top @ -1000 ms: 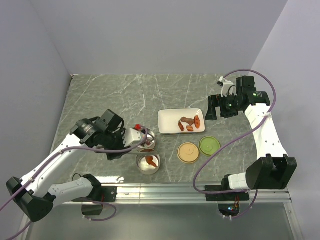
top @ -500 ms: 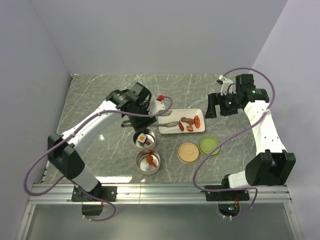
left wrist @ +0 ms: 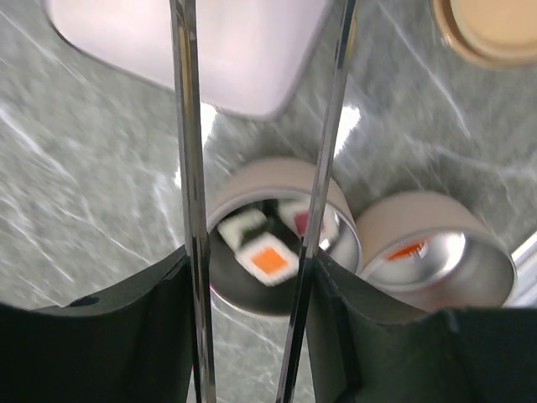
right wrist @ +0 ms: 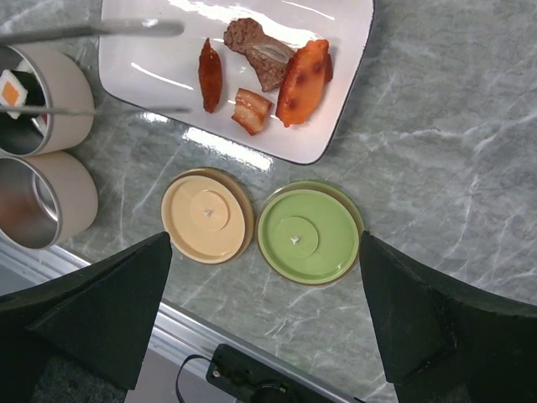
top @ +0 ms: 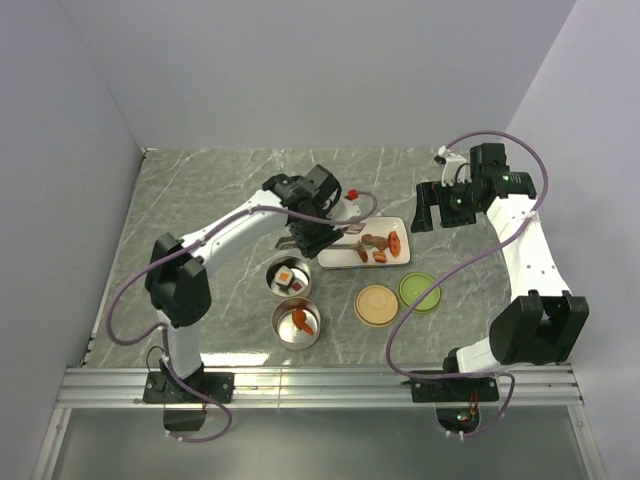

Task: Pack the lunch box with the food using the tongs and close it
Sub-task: Pick up the food using the clamp

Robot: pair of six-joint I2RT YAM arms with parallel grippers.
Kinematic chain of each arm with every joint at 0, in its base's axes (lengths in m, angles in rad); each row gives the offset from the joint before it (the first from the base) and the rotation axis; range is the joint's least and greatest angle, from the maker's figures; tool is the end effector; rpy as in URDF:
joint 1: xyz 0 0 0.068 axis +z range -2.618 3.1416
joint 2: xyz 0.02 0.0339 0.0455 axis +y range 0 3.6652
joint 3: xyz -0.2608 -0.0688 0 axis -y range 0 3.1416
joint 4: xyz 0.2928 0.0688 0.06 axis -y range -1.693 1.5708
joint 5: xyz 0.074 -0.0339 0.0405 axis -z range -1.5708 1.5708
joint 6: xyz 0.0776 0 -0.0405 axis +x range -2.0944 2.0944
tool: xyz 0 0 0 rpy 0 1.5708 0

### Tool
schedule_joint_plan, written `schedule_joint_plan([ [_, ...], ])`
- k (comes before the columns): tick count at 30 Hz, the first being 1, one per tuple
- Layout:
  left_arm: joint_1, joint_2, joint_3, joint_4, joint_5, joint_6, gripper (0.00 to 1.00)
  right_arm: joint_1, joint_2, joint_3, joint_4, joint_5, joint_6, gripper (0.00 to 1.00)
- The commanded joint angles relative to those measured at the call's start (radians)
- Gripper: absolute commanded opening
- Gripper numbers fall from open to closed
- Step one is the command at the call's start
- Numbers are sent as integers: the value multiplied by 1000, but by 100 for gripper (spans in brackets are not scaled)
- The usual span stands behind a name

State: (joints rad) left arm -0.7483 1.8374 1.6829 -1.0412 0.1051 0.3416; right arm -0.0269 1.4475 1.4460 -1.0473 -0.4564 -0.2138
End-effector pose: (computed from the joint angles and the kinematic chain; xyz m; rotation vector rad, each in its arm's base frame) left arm 0.3188 -0.3071 0.2387 1.4673 2.3669 -0.2502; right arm 0.3532 0.0247 0.3074 -0.3921 2.5030 0.5019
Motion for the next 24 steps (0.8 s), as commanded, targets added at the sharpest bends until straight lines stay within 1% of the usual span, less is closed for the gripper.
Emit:
schedule_joint_plan([
  [1,-10,81,148,20,-28,-3,51,-10,7,47,18,18,11,100],
  [6,-25,161,267,12,21,-1,51,-10,8,50,23,58,21,100],
  [9,-45,198,281,18,38,-16,52,-16,19,66,23,77,30,100],
  [13,-54,229,290,40,51,-38,53,-39,48,111,-8,48,34,100],
  [18,-65,278,342,26,62,-50,54,-67,77,162,-22,42,39,100],
  [24,-80,329,374,29,50,-58,54,-73,80,160,-19,30,36,100],
])
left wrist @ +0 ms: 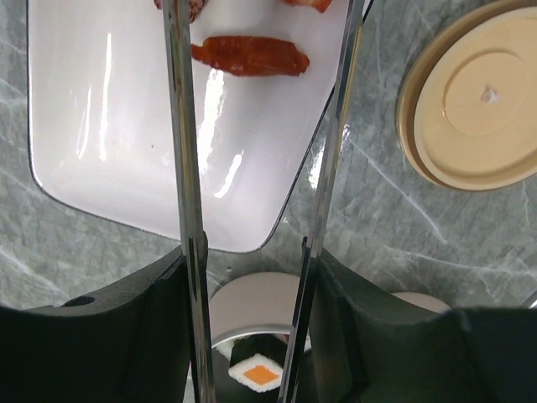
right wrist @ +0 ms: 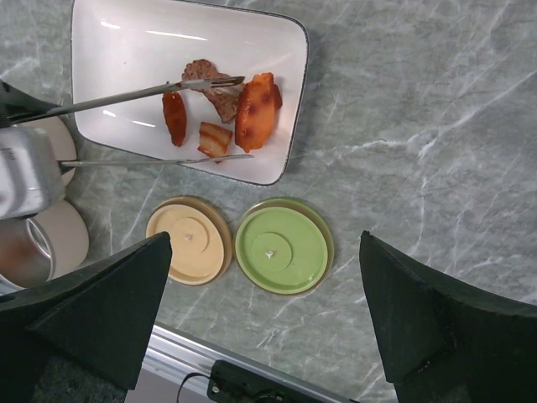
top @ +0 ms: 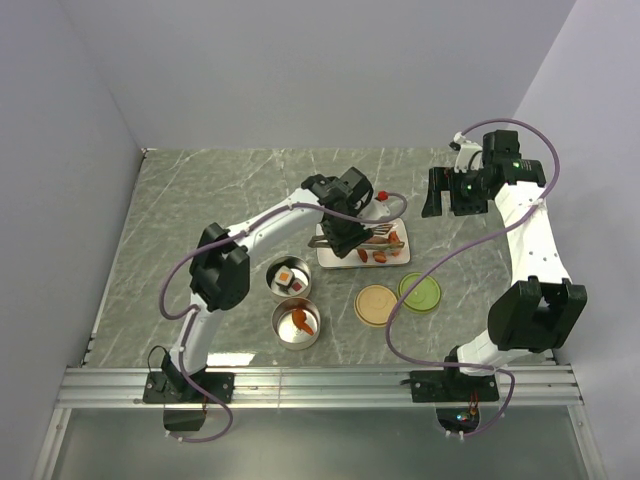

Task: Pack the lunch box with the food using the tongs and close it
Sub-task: Pick up the food using the clamp

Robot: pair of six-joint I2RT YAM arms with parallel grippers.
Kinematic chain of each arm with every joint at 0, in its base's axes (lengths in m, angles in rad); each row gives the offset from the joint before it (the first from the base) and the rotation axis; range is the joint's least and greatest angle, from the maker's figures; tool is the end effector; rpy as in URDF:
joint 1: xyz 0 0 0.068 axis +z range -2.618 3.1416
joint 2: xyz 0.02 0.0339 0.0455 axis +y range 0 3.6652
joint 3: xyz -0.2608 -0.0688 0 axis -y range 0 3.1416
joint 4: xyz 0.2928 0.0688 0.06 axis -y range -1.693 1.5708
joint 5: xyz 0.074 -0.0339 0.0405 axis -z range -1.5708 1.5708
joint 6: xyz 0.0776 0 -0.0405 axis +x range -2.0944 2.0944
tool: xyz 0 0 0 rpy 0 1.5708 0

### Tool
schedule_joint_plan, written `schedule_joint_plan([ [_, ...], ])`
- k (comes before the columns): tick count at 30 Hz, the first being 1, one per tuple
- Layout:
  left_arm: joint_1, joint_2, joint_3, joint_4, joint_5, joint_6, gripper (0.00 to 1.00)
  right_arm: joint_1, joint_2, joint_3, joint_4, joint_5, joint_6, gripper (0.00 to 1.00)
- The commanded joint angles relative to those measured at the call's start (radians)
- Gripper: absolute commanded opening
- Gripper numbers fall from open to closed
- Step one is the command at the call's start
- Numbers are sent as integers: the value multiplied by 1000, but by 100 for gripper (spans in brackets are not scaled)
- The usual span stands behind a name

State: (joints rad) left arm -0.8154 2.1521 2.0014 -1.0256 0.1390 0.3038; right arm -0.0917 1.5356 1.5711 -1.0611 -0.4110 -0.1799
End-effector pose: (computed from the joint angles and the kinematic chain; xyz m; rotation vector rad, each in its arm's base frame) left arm 0.3485 -0.3857 0.2076 1.5067 2.3325 -0.3274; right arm 0.3778 -0.0036 0.3204 -0.2576 2.5091 0.4247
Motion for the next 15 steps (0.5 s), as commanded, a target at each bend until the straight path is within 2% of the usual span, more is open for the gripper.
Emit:
schedule_joint_plan([
  [1,-13,26,60,15,16,-23,54,-9,-12,33,-4,-20,2,100],
  [9,-22,72,100,10,4,-29,53,-14,-17,27,0,-31,-1,100],
  [15,-27,72,108,30,-1,-32,49,-17,-19,23,3,-35,-3,100],
])
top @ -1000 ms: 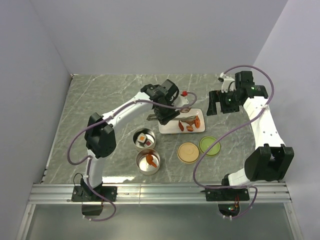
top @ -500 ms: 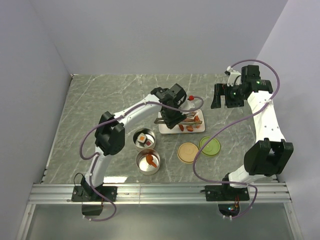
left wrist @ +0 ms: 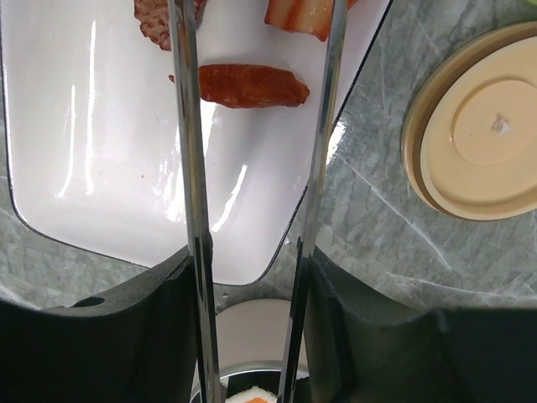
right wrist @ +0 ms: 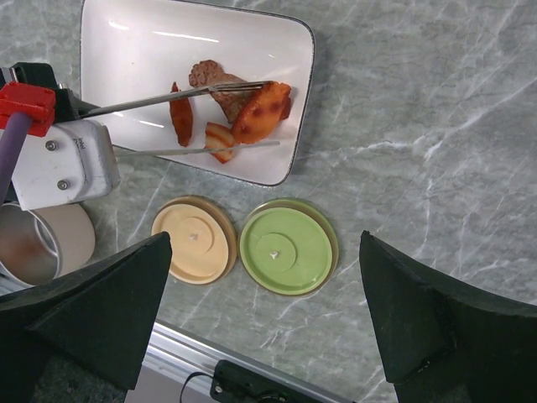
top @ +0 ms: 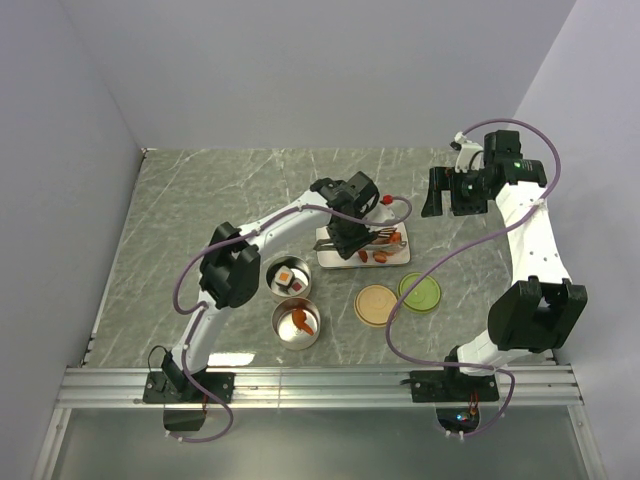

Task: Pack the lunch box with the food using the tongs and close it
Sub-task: Pick up the food using the clamp, then place the food into the lunch box

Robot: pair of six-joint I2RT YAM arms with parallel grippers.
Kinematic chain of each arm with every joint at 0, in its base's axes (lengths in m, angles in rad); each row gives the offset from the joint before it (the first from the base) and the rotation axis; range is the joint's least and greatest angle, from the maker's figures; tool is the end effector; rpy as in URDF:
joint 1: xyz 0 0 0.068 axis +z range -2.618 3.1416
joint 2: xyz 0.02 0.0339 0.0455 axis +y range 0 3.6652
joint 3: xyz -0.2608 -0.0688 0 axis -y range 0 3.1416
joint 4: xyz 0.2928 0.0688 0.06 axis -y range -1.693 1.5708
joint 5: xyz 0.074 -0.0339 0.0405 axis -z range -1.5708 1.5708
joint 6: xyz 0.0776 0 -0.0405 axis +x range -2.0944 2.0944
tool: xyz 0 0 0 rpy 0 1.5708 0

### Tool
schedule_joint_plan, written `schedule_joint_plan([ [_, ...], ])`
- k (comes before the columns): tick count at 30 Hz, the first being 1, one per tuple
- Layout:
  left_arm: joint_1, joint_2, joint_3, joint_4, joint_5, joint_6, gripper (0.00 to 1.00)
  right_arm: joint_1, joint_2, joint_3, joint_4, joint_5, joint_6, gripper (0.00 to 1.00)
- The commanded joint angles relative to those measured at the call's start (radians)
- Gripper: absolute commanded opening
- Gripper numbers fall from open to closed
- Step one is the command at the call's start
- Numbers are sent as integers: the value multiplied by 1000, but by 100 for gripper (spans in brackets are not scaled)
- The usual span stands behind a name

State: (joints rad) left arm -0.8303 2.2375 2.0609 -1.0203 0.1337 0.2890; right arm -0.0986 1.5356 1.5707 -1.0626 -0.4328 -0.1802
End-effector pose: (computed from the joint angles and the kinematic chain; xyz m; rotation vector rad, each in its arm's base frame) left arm 0.3534 -0.4020 0.1856 1.5161 2.3533 -0.3221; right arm 0.3774 -0.0046 0.3207 -0.2562 2.5038 0.4497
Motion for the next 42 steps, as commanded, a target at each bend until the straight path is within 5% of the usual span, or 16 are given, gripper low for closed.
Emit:
schedule_joint_plan([
  [1,-15,-13,47,26,3,-17,49,-9,-20,23,4,-14,-2,100],
  [18,-33,-102,-48,57,-46,-4,38,-9,-25,17,7,-21,-5,100],
  [35,-26,-157,19,45,-80,12,32,-9,-28,20,3,-26,-7,100],
  [42,-3,-309,-21,28,-20,24,31,-10,-43,12,4,-61,-24,100],
])
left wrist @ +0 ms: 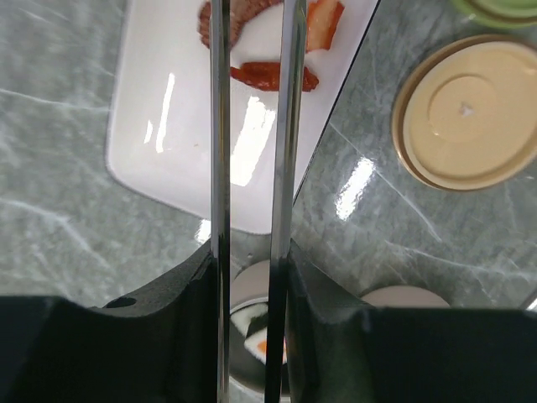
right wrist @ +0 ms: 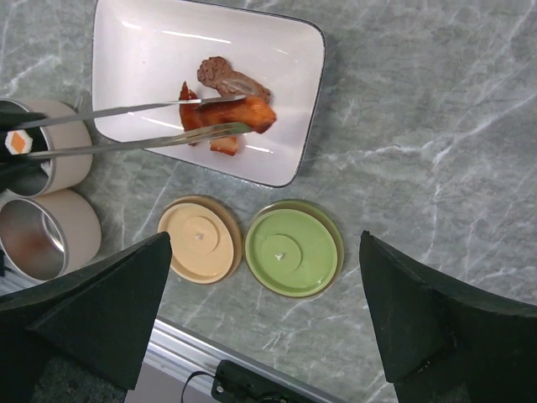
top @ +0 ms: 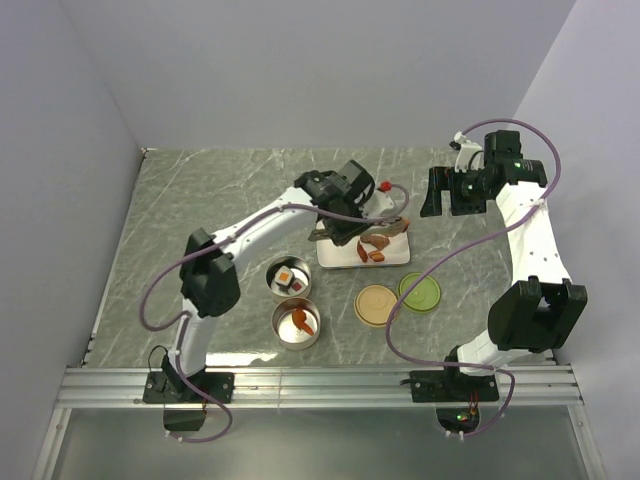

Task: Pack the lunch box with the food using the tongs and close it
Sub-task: Place the food into the lunch box

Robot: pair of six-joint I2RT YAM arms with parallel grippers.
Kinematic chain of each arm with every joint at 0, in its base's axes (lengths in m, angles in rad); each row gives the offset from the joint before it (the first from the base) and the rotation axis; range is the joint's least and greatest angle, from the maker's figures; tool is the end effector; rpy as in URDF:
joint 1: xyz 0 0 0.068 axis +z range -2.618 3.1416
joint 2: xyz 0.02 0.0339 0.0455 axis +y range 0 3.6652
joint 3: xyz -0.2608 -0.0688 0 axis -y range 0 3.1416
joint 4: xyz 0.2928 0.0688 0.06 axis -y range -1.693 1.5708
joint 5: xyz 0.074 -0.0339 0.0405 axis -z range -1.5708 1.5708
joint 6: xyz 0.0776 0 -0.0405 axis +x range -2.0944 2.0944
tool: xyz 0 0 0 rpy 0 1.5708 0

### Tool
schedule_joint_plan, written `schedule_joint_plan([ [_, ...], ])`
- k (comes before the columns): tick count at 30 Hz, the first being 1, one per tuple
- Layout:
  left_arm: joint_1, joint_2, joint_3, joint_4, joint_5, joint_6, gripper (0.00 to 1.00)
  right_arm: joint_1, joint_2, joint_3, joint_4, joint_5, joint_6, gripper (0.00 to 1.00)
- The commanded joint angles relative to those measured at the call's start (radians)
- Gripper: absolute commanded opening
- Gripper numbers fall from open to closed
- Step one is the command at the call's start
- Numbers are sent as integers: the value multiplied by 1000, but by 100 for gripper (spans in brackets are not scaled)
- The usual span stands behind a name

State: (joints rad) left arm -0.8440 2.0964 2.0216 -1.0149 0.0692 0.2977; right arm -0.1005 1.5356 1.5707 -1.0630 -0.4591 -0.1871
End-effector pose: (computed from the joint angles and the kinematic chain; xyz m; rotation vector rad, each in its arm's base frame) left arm 0.3398 -0.3902 0.2428 1.4696 2.2463 -0.2671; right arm 0.3771 -0.0035 0.3215 -0.2710 2.4935 0.4790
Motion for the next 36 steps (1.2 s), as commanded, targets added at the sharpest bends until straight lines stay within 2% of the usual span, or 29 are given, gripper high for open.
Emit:
schedule_joint_plan([
  [1,13,-188,-9,21,50,20,31,-8,-42,12,5,-38,-17,100],
  [6,37,-329,-107,-20,124,40,30,-8,-43,18,-11,-41,-26,100],
  [15,124,-694,-516,-114,245,153,28,-10,-54,2,-23,-61,-49,100],
  [23,184,-952,-727,-206,274,234,27,-8,-58,-14,-18,-62,-52,100],
  [29,187,-1053,-831,-276,244,293,27,-7,-61,-17,-22,-59,-52,100],
  [36,187,-1067,-876,-330,224,333,29,-7,-66,-24,-20,-59,-52,100],
])
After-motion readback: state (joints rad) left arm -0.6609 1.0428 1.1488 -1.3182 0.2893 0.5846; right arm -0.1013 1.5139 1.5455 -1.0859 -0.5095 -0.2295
